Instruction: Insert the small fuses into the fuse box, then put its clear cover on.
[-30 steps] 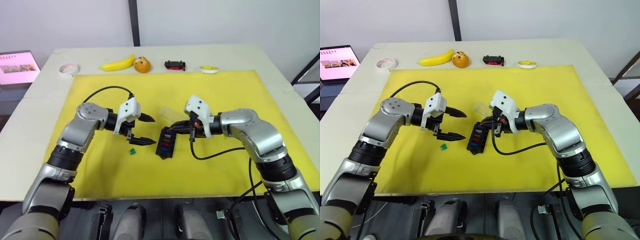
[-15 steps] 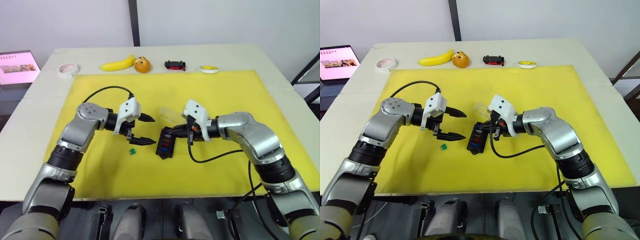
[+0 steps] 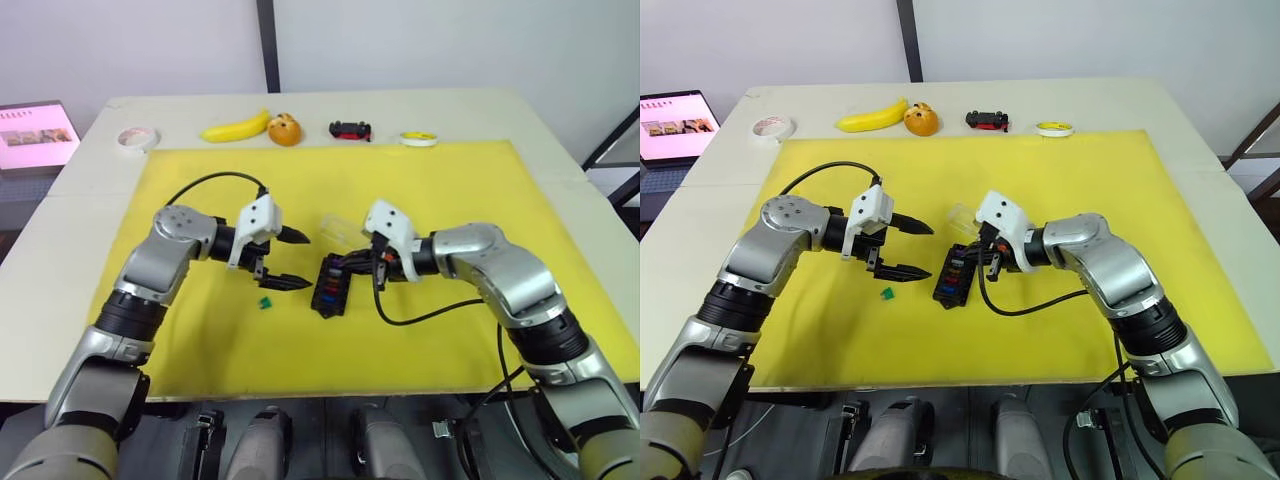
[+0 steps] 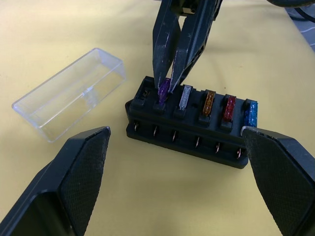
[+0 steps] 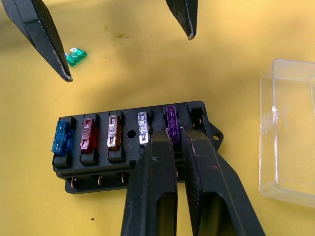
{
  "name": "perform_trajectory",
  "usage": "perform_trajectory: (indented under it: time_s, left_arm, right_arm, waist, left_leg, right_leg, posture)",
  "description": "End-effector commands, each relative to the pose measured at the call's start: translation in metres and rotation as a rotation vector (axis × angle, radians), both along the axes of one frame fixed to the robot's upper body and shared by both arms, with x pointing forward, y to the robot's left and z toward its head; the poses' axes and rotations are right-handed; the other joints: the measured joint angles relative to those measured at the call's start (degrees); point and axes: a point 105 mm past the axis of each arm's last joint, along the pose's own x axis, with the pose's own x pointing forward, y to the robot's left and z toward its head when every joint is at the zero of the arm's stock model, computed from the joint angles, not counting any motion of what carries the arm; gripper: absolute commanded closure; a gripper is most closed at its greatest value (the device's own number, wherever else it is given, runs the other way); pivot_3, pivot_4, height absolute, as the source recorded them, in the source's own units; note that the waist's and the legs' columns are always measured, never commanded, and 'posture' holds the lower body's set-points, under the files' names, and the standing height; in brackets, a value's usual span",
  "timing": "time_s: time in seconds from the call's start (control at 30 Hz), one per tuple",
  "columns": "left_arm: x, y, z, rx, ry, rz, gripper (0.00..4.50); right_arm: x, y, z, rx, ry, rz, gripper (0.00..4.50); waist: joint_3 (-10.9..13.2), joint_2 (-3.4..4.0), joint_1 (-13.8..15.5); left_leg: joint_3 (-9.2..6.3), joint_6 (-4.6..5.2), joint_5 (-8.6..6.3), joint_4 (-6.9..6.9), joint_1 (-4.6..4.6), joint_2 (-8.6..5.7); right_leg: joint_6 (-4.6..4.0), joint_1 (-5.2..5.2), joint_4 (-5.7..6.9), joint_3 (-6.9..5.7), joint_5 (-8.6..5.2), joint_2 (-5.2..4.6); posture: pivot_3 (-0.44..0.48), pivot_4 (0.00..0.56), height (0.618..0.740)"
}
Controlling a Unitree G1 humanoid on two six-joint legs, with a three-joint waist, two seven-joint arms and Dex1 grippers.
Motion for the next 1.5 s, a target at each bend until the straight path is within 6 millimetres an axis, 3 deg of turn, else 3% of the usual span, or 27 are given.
perform_trajectory:
  time_s: [0.03, 0.3, 0.6, 1.07, 1.5]
  left_arm:
    - [-0.001, -0.002, 0.009, -0.008, -0.036, -0.014, 0.00]
    - [0.000, -0.002, 0.008, -0.008, -0.037, -0.010, 0.00]
    - [-0.001, -0.002, 0.008, -0.009, -0.037, -0.009, 0.00]
    - [-0.002, -0.003, 0.008, -0.004, -0.035, -0.020, 0.00]
    - [-0.002, -0.003, 0.008, -0.005, -0.036, -0.018, 0.00]
  right_arm:
    - [0.001, 0.002, 0.013, -0.011, -0.045, 0.018, 4.28]
    - [0.005, 0.003, 0.031, -0.091, -0.056, 0.033, 4.28]
    - [0.003, 0.003, 0.027, -0.181, -0.058, 0.067, 4.28]
    - [0.007, 0.005, 0.040, -0.162, -0.120, 0.061, 4.28]
    - [0.002, 0.008, 0.037, -0.214, -0.118, 0.094, 4.28]
  waist:
    - [0.00, 0.00, -0.02]
    - [0.00, 0.00, -0.04]
    - [0.00, 0.00, -0.01]
    - [0.00, 0.00, 0.03]
    - [0.00, 0.00, 0.01]
  left_leg:
    - [0.00, 0.00, 0.00, 0.00, 0.00, 0.00]
    - [0.00, 0.00, 0.00, 0.00, 0.00, 0.00]
    - [0.00, 0.00, 0.00, 0.00, 0.00, 0.00]
    - [0.00, 0.00, 0.00, 0.00, 0.00, 0.00]
    - [0.00, 0.01, 0.00, 0.00, 0.00, 0.00]
  right_leg:
    - [0.00, 0.00, 0.00, 0.00, 0.00, 0.00]
    - [0.00, 0.00, 0.00, 0.00, 0.00, 0.00]
    - [0.00, 0.00, 0.00, -0.01, 0.00, -0.01]
    - [0.00, 0.00, 0.00, -0.01, 0.00, -0.01]
    - [0.00, 0.00, 0.00, -0.01, 0.00, -0.01]
  posture:
    - [0.000, 0.150, 0.740]
    - [0.000, 0.150, 0.740]
    - [0.000, 0.150, 0.740]
    - [0.000, 0.150, 0.740]
    - [0.000, 0.150, 0.740]
